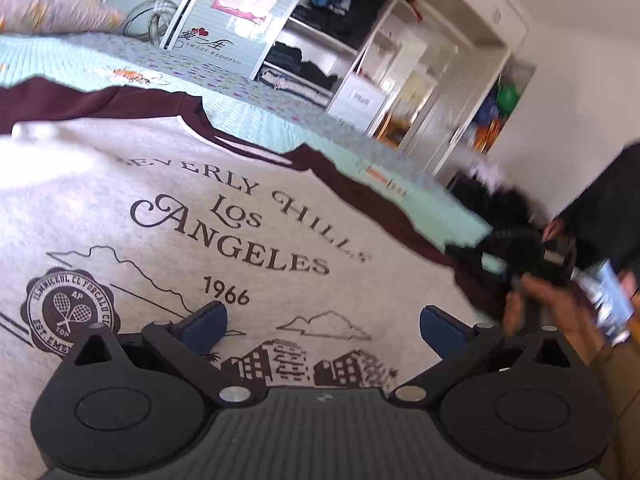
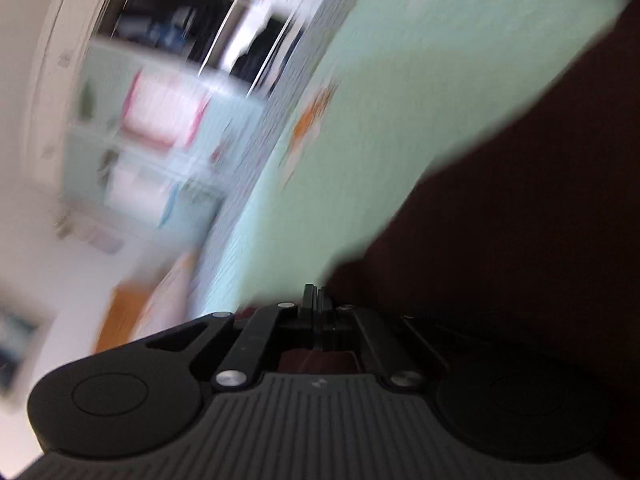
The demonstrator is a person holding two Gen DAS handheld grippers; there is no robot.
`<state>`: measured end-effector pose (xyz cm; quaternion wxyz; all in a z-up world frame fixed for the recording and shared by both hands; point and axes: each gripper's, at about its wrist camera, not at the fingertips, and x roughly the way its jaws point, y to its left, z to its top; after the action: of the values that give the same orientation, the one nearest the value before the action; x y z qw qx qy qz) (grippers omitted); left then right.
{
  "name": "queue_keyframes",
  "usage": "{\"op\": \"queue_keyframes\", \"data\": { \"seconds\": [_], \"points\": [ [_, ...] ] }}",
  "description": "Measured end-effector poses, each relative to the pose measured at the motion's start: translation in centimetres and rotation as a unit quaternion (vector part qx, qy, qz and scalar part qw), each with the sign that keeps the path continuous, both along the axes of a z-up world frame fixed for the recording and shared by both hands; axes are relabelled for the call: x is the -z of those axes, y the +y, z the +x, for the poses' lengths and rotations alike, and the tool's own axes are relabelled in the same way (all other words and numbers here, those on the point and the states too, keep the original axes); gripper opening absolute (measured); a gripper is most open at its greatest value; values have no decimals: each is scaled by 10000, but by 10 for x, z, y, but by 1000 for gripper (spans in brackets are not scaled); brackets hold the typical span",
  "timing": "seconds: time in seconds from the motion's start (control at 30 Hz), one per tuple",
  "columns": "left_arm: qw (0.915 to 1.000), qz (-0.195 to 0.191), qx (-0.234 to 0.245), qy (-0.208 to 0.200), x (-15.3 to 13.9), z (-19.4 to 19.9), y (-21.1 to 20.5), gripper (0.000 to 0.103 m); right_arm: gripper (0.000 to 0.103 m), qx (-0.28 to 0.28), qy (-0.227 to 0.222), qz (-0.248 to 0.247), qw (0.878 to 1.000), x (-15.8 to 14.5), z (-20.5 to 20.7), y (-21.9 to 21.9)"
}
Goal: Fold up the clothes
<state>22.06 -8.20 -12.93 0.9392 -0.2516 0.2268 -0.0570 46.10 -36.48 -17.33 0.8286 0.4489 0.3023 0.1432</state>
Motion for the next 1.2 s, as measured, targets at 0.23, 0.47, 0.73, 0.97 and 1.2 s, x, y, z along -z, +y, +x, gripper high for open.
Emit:
{"op": "queue_keyframes", "data": {
  "seconds": [0.23, 0.47, 0.73, 0.97, 1.2],
  "points": [
    [9995, -293, -2, -155, 7, -4, 6, 102, 29, -1325, -261, -370, 9902, -16, -6, 64],
    [9992, -347, -13, -186, 9, -5, 8, 102, 15, -295, -403, -1129, 9923, -22, -43, 40],
    [9993, -323, -27, -166, 9, -4, 7, 102, 2, -84, -33, -1300, 9915, -21, -80, 22],
    [9997, -222, -34, -96, 7, -2, 4, 102, 0, -434, -111, -1525, 9873, -18, -95, 31],
    [10000, 20, -51, 40, 4, -1, -2, 102, 42, -337, -615, -1593, 9847, -60, -121, 61]
  ]
}}
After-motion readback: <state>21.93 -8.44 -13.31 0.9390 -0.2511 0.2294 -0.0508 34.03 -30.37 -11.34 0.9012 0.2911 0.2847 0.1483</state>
